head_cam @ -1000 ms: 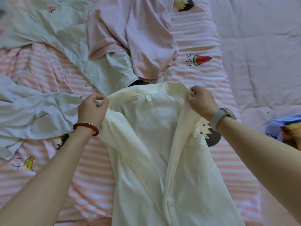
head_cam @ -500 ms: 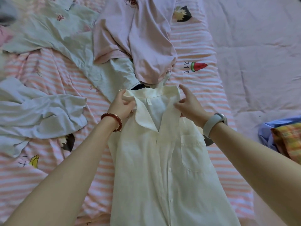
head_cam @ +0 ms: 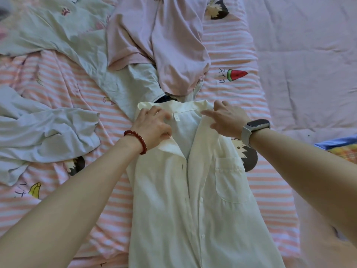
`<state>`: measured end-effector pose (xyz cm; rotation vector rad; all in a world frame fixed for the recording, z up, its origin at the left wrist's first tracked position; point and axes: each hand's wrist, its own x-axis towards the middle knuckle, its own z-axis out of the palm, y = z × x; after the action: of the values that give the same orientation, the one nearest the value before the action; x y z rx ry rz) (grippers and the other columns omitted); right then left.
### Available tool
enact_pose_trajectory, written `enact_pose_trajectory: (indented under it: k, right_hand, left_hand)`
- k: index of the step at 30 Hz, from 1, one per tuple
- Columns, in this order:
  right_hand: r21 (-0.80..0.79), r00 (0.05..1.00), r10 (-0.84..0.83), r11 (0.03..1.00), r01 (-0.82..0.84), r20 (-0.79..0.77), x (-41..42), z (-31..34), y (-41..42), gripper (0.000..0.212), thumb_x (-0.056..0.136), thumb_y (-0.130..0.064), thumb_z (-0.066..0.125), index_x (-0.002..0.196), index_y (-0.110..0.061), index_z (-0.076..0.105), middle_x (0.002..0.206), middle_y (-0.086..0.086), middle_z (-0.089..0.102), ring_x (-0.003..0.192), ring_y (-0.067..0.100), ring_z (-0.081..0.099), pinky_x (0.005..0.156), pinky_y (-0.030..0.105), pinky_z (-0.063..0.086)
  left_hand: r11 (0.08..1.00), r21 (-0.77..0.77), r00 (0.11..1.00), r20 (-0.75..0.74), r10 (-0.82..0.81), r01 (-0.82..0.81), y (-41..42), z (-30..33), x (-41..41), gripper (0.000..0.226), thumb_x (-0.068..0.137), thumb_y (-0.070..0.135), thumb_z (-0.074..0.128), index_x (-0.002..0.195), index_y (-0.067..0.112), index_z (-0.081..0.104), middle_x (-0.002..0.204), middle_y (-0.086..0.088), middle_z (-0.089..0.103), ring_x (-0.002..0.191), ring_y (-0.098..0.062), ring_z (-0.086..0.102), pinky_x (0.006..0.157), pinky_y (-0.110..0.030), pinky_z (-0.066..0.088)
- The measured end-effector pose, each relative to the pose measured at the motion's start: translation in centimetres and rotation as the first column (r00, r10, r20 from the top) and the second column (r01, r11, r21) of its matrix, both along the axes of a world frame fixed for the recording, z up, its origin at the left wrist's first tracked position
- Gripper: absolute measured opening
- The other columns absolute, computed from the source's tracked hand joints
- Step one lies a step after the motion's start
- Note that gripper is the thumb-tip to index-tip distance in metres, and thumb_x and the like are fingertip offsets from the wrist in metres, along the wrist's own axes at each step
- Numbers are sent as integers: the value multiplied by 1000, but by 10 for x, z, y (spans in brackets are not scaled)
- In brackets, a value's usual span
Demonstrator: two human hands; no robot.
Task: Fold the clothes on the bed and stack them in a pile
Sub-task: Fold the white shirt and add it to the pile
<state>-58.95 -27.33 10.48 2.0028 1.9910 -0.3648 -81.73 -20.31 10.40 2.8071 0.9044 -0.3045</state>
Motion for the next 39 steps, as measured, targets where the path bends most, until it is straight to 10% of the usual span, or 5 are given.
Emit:
enact_pose_trajectory:
  k: [10,14,23,33,39]
  right_hand:
    - [60,974,219,974,-216,-53,1,14,13,21,88,-38,57,98,-22,67,132,1,46,126,21,33,102,39,25]
    - [-51,916,-10,999,-11,-402,-16,30,27,18,85,-37,61,77,-22,56,77,-1,56,79,21,51,76,33,41]
    - [18,773,-130,983,180,-621,-32,25,33,42,88,-2,35,121,-15,57,125,4,59,114,25,52,95,36,40]
    - [-75,827,502,863,-500,253,24,4,-13,96,85,-8,48,139,-39,-25,157,9,-7,142,30,8,111,49,16]
    - [39,983,-95,994,103,-158,17,-4,-14,47,90,-34,57,133,-22,42,117,8,53,98,24,53,71,30,40]
  left_hand:
    - [959,-280,908,390,153,-42,3,22,-7,24,86,28,53,83,10,68,61,11,47,67,-15,46,74,-31,38]
    - [955,-291,885,426,187,-62,-2,28,-19,12,87,20,60,82,12,68,66,13,51,66,-12,47,62,-25,33]
    - [950,-301,888,411,207,-82,-11,24,-33,24,80,27,52,79,10,69,71,11,54,71,-14,49,66,-26,35]
    - [942,-315,877,414,243,-113,-15,18,-34,25,81,27,52,80,9,70,77,1,67,71,-14,51,67,-25,34]
    - [937,-317,863,423,277,-145,-15,17,-33,9,86,12,63,84,7,71,81,-2,69,76,-17,54,69,-27,38]
